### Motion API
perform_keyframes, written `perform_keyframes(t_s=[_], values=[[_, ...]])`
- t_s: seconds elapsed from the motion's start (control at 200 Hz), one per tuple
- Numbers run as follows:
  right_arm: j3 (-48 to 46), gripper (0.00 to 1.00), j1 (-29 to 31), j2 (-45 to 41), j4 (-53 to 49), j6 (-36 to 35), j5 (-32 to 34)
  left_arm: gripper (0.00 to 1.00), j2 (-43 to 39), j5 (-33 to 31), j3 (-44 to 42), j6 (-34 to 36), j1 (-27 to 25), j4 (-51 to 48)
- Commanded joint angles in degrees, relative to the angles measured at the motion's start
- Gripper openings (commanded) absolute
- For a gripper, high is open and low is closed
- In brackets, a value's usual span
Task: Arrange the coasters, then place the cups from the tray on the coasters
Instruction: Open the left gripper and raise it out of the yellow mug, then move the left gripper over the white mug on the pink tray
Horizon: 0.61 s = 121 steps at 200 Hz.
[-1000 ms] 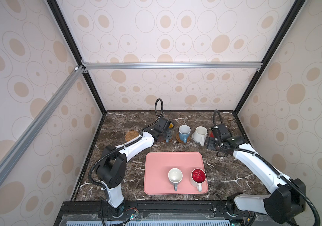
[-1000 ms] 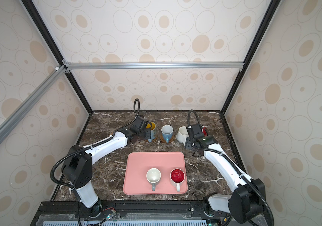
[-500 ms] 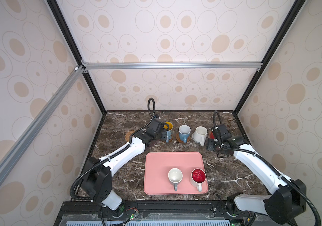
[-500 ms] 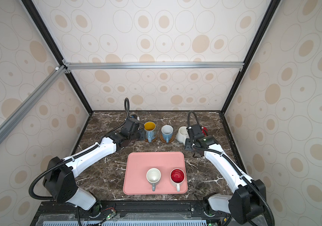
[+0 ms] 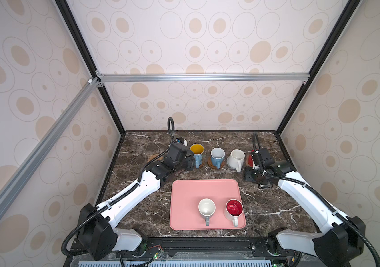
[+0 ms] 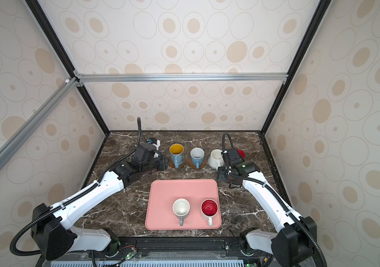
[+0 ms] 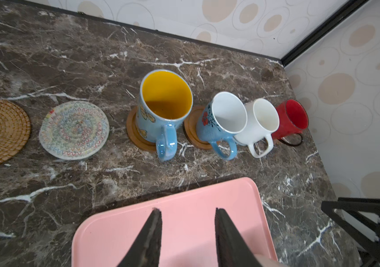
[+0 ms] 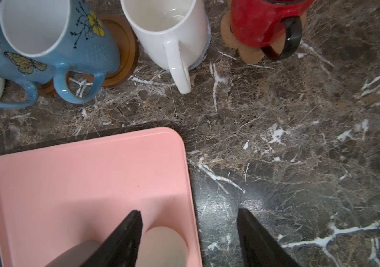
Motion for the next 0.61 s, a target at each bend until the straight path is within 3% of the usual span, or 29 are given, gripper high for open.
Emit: perform_keyframes(t_s=[0.0, 0.6], values=[[2.01, 0.69, -0.43, 0.02, -1.85, 1.02, -1.52, 0.41, -2.12, 1.15, 0.85, 2.72, -2.30, -6.30], [0.93, 0.68, -0.30, 2.74, 3.11, 0.93, -3.48, 0.42, -2.64, 1.13, -3.38, -1.40, -12.96, -6.89]])
